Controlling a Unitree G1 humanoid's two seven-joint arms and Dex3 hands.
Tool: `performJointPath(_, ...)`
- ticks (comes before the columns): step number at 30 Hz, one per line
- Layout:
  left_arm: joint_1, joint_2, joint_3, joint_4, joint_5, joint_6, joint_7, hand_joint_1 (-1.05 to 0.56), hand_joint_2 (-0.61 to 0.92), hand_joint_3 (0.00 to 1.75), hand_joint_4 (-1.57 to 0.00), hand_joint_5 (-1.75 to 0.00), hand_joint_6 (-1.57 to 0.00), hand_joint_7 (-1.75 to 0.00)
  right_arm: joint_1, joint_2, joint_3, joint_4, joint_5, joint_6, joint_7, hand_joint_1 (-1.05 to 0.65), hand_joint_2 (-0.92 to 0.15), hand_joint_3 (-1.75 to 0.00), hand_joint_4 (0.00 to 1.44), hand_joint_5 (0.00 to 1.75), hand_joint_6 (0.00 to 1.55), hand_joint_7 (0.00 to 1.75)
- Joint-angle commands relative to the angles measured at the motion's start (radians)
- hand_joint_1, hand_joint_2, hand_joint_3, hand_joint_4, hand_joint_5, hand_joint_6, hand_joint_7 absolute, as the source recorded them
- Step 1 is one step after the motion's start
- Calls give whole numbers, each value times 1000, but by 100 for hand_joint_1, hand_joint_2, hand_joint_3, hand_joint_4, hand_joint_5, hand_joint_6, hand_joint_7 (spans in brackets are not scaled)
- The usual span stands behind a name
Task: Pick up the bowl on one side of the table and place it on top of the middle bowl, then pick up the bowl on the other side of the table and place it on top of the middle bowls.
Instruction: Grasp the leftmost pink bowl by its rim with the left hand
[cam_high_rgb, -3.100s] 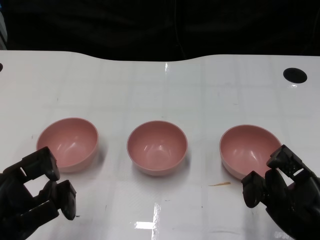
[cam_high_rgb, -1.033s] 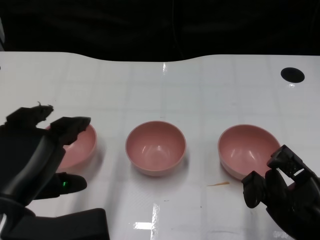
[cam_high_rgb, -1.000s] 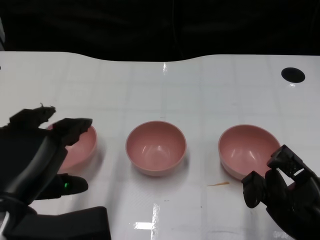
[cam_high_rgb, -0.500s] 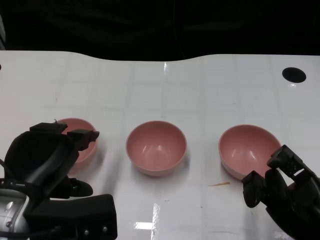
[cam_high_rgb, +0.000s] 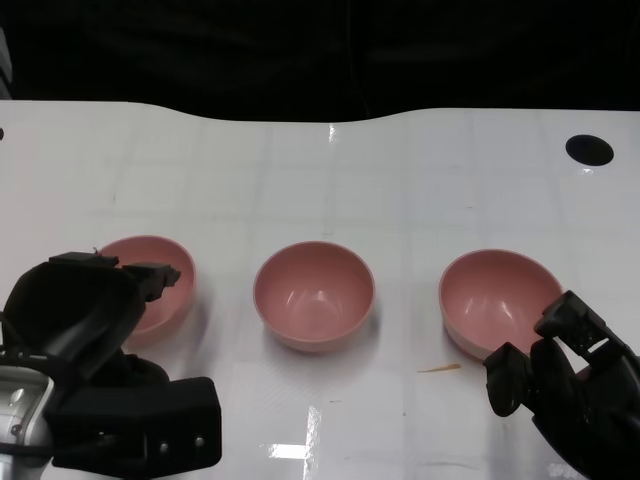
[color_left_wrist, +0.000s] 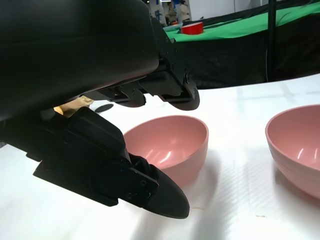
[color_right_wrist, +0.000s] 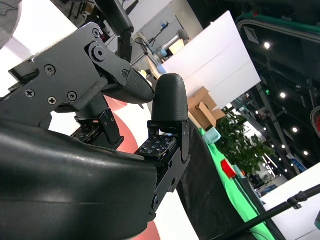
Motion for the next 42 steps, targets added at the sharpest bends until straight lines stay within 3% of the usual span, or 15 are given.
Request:
performJointPath(1, -10, 23, -3, 10, -4, 13, 7, -85, 91, 2, -47, 0, -60, 0, 4, -14, -9, -1, 0, -7, 2, -5, -51, -120, 81, 175, 80, 144)
performJointPath(21, -41, 32, -10, 55, -33, -1, 25, -78, 90, 0, -49, -1, -62, -1, 6, -13, -9, -3, 3, -5, -3, -5, -51, -121, 81, 175, 79, 146)
performJointPath(28, -148, 38, -68, 253, -52, -59, 76, -79, 92, 5, -53, -2, -66, -1, 10, -12, -5, -5, 0, -5, -5, -6, -51, -121, 82, 175, 79, 146)
performJointPath(42, -215, 24, -135, 389, -81, -58, 121, -76, 92, 7, -55, -1, -67, -1, 12, -16, -6, -4, 4, -6, 5, -4, -51, -120, 81, 175, 79, 145)
